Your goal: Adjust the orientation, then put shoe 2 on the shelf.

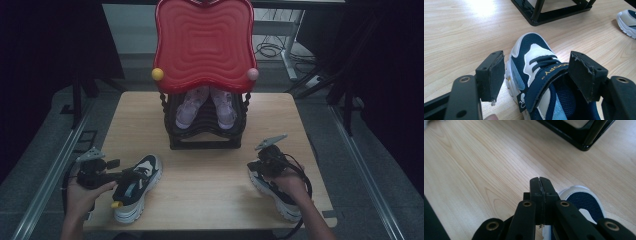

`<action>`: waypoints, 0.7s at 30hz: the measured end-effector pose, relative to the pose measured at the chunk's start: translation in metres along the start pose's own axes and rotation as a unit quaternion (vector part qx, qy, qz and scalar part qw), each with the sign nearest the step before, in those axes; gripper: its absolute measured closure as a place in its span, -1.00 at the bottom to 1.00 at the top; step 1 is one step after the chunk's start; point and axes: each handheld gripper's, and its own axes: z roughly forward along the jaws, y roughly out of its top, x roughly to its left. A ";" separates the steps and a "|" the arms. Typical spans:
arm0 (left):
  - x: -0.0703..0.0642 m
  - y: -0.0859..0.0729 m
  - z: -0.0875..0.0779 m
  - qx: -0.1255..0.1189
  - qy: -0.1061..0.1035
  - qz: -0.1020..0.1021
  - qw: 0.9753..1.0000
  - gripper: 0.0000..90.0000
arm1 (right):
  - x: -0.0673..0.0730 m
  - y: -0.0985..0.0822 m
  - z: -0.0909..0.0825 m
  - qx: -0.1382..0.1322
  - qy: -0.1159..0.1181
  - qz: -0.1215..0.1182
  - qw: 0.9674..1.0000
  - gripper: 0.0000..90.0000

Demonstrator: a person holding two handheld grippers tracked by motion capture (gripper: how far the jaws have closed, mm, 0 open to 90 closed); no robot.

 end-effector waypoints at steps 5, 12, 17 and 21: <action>-0.001 0.000 -0.002 -0.001 0.002 0.001 1.000 -0.33 | 0.002 -0.011 -0.014 -0.035 0.007 0.005 0.999 0.97; -0.004 -0.002 -0.007 -0.005 0.004 0.000 1.000 -0.33 | 0.006 -0.023 -0.025 -0.073 0.017 0.000 0.997 0.94; -0.008 -0.003 -0.009 -0.003 0.003 0.002 1.000 -0.33 | 0.008 -0.033 -0.036 -0.099 0.013 -0.001 0.995 0.85; -0.010 -0.004 -0.011 -0.005 0.000 0.003 1.000 -0.33 | 0.009 -0.042 -0.045 -0.115 0.010 0.001 0.993 0.80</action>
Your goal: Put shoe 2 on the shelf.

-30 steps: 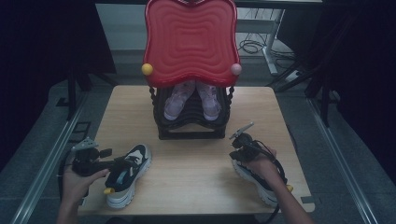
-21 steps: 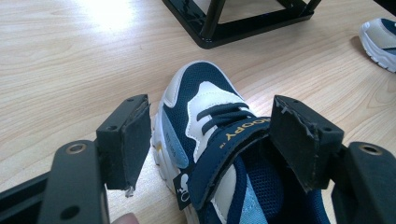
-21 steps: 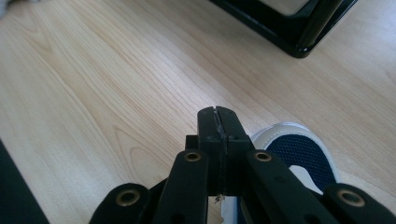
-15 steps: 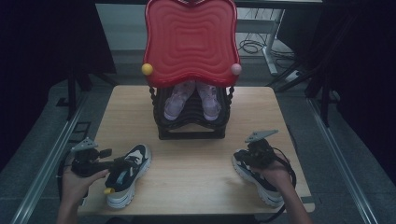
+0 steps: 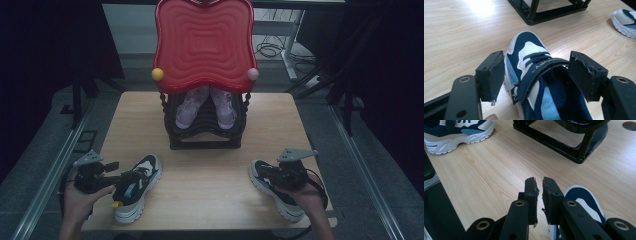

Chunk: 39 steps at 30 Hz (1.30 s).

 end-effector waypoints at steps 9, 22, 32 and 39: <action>-0.005 0.001 0.001 0.004 -0.005 0.006 1.000 -0.33 | -0.006 -0.017 -0.015 -0.017 -0.011 0.008 1.000 0.66; -0.001 -0.004 -0.002 0.008 0.001 -0.003 1.000 -0.32 | -0.021 -0.032 -0.033 -0.029 -0.037 0.030 0.998 0.53; 0.003 -0.016 0.002 0.031 0.007 -0.012 0.999 -0.29 | -0.033 -0.046 -0.047 -0.040 -0.057 0.054 0.996 0.47; 0.012 -0.035 0.006 0.048 0.016 -0.030 0.998 -0.23 | -0.036 -0.049 -0.052 -0.047 -0.063 0.061 0.995 0.46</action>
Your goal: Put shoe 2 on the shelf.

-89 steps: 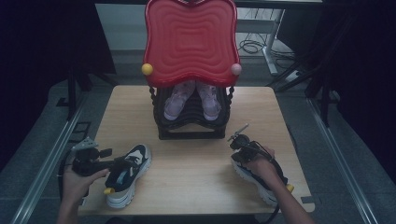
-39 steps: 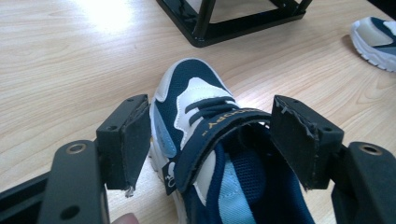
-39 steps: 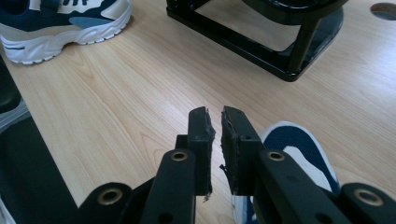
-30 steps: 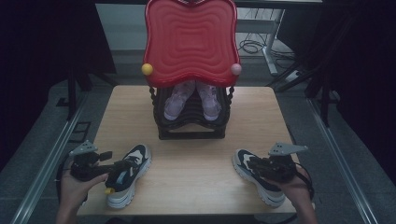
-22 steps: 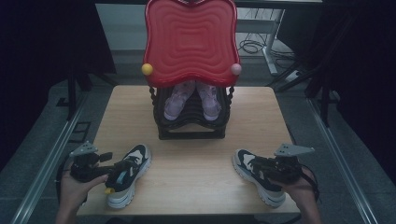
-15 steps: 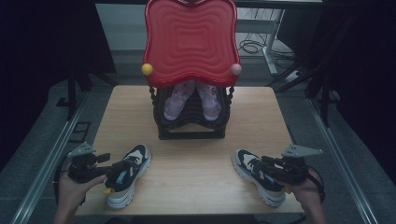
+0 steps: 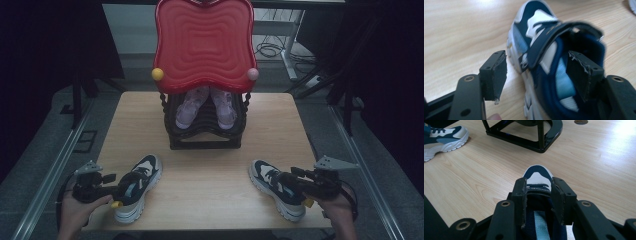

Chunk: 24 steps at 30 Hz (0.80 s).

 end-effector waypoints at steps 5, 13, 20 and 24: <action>-0.001 0.002 0.003 -0.001 0.002 0.003 1.000 -0.19 | -0.001 -0.001 0.000 0.000 -0.002 0.002 1.000 0.45; -0.005 0.003 0.007 -0.003 0.002 0.010 1.000 0.07 | -0.003 -0.003 -0.004 -0.003 -0.006 0.006 1.000 0.45; -0.007 0.003 0.010 0.001 0.004 0.014 1.000 0.31 | -0.008 -0.007 -0.009 -0.003 -0.013 0.014 1.000 0.40; -0.009 0.003 0.011 0.001 0.005 0.011 1.000 0.45 | -0.013 -0.009 -0.017 -0.006 -0.023 0.018 1.000 0.36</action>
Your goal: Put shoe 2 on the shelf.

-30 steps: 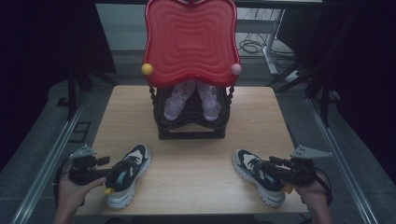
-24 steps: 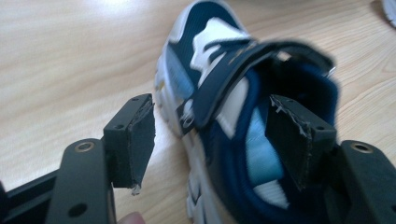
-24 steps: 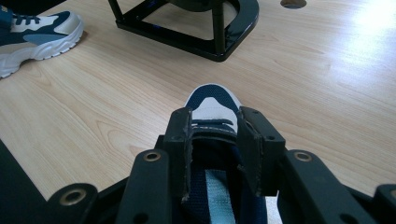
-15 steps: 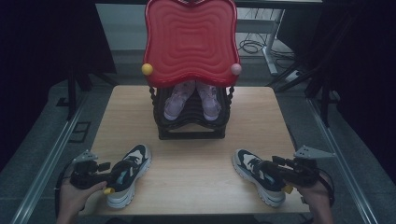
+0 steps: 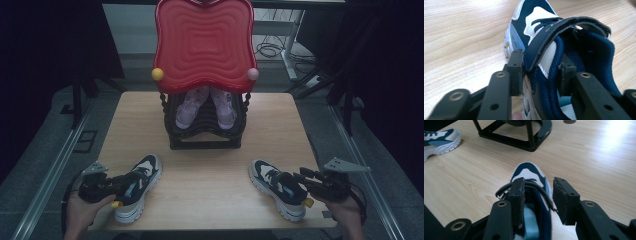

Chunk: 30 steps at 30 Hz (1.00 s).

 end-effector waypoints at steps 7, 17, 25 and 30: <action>-0.001 0.000 0.000 0.000 0.005 -0.002 1.000 0.49 | -0.005 -0.008 0.001 0.019 0.013 0.005 1.000 0.31; -0.003 0.001 0.001 -0.001 0.010 -0.004 1.000 0.51 | -0.014 -0.012 0.025 0.061 0.034 0.007 0.998 0.26; -0.002 0.001 0.001 -0.001 0.008 -0.005 1.000 0.51 | -0.012 -0.002 0.045 0.106 0.030 -0.009 0.994 0.26; -0.002 0.001 0.001 -0.002 0.008 -0.006 1.000 0.51 | -0.012 0.004 0.049 0.133 0.026 -0.008 0.991 0.30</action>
